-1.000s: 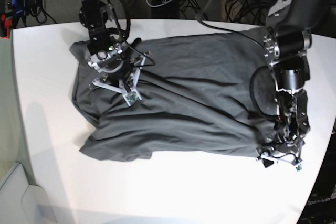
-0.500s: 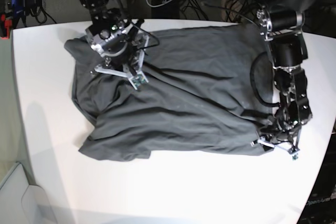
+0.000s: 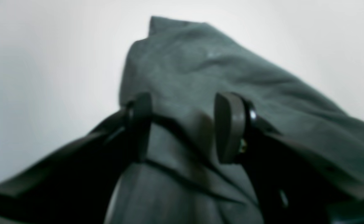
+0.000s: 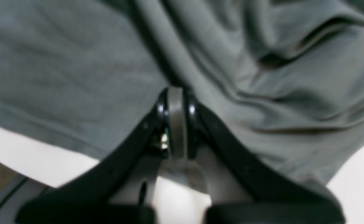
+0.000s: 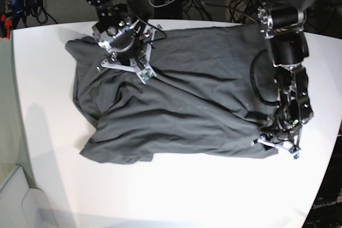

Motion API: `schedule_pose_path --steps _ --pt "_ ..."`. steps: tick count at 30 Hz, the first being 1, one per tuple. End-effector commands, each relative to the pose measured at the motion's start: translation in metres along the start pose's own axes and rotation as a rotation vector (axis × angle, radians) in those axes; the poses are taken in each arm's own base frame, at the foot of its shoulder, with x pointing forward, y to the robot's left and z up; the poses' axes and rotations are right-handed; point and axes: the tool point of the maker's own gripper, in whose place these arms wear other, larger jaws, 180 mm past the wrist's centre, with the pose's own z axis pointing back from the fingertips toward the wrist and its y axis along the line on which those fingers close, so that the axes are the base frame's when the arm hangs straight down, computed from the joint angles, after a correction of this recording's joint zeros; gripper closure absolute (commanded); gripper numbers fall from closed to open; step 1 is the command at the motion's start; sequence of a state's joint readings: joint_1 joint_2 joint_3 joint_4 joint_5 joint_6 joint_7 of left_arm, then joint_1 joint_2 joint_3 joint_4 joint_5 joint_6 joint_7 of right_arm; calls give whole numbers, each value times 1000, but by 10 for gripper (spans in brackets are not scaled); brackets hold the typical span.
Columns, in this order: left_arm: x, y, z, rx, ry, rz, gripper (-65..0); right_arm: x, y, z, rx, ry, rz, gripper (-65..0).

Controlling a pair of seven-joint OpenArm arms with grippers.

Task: Layout the t-shirt on the table in an organized manner, then fold the t-shirt properly
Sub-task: 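Lift the shirt with both grippers and pull it taut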

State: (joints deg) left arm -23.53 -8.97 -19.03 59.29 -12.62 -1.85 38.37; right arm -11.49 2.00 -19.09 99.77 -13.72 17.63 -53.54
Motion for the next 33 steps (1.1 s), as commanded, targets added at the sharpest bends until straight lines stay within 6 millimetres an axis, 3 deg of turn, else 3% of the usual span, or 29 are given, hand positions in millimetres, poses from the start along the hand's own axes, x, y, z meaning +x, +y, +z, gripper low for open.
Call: schedule_pose_path --steps 1,4,9,12,16,18,22,25,27,30,33 --pt "27 -14 4 -31 -70 1 -312 7 -3 3 -6 -28 2 0" --pt "15 -45 0 -84 -48 -9 -312 8 -3 6 -11 -33 0 0" --pt "-8 -90 -4 -147 -10 -97 -312 38 -29 29 -82 -137 16 0" --pt "-27 -90 -10 -144 43 -107 -312 54 -49 37 -130 -152 28 0" --pt "-68 -74 -22 -113 160 -99 -312 80 -79 44 -199 -167 40 0" --pt "-80 -62 -25 -90 195 -99 -312 98 -92 49 -228 -197 47 0" --pt "-97 -54 -29 -69 220 -149 -311 128 -112 61 -277 -260 56 0" --pt "-106 -31 -27 -17 243 -254 -310 141 -123 58 -295 -265 60 0" --pt "-123 -11 -23 16 274 -282 -309 142 -128 51 -294 -244 60 0" --pt "-127 33 -16 83 297 -307 -309 141 -132 37 -284 -209 59 0" --pt "-133 64 -7 129 314 -330 -309 141 -136 26 -278 -178 61 0"
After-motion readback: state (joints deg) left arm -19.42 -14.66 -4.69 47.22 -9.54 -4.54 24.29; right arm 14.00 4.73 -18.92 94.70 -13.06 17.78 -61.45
